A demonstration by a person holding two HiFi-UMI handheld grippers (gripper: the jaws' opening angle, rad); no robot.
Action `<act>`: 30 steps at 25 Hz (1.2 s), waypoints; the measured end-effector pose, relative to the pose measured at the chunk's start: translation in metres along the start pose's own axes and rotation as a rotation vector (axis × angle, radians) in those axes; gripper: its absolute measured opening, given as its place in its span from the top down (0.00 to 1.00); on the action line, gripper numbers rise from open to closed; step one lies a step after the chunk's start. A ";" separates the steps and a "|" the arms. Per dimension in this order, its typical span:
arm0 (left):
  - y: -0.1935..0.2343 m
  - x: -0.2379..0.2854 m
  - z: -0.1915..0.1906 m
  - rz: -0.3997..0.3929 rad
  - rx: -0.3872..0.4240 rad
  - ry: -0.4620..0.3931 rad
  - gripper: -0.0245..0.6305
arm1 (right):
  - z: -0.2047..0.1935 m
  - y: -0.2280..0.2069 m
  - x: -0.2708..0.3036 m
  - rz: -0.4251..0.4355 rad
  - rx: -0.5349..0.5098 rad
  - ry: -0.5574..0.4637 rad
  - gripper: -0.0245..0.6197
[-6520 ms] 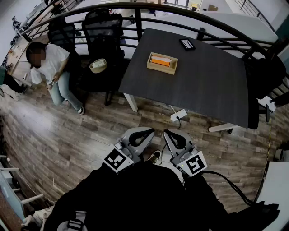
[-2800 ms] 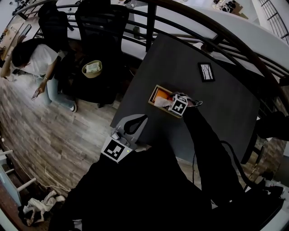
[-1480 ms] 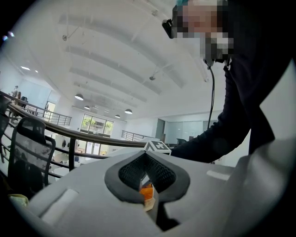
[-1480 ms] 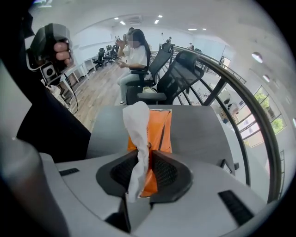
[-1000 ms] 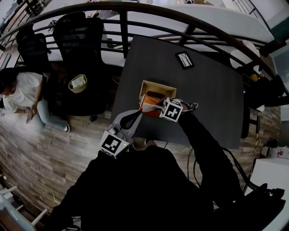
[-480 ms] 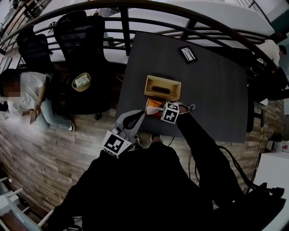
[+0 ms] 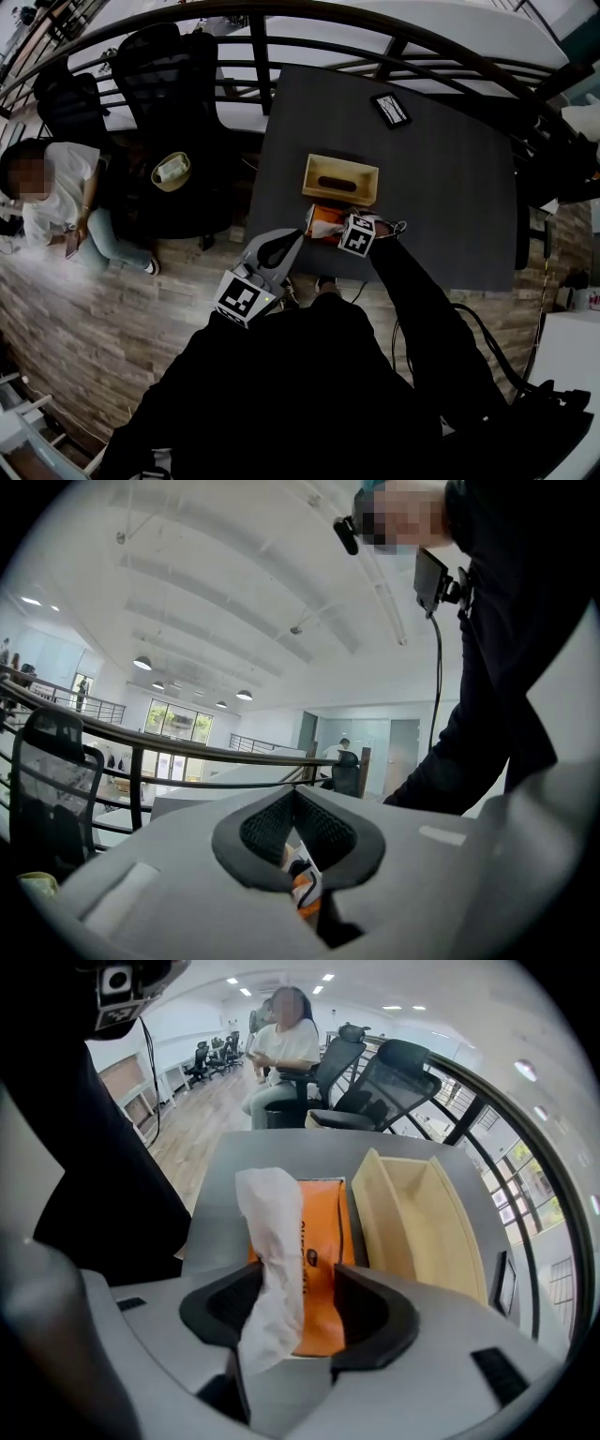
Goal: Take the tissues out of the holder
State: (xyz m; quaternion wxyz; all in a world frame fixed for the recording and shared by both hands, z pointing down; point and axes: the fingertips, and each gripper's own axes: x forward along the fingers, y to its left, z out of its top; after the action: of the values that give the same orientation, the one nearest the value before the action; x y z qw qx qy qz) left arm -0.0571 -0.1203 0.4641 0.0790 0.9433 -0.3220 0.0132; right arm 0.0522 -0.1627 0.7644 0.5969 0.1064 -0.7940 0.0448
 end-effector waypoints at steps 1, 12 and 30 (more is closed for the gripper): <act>0.000 0.000 0.000 -0.009 -0.002 -0.002 0.99 | 0.001 -0.001 -0.001 -0.002 0.016 -0.013 0.57; -0.010 0.007 0.011 -0.114 0.011 -0.002 0.99 | 0.042 -0.001 -0.148 -0.193 0.435 -0.610 0.48; -0.043 0.020 0.016 -0.220 -0.011 0.018 0.99 | 0.087 0.055 -0.292 -0.385 0.646 -1.187 0.96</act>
State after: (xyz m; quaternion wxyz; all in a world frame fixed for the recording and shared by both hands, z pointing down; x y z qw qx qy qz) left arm -0.0155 -0.1012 0.4436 0.0879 0.9724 -0.2160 0.0113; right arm 0.0354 -0.0926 0.4635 -0.0014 0.4235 -0.8996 0.1064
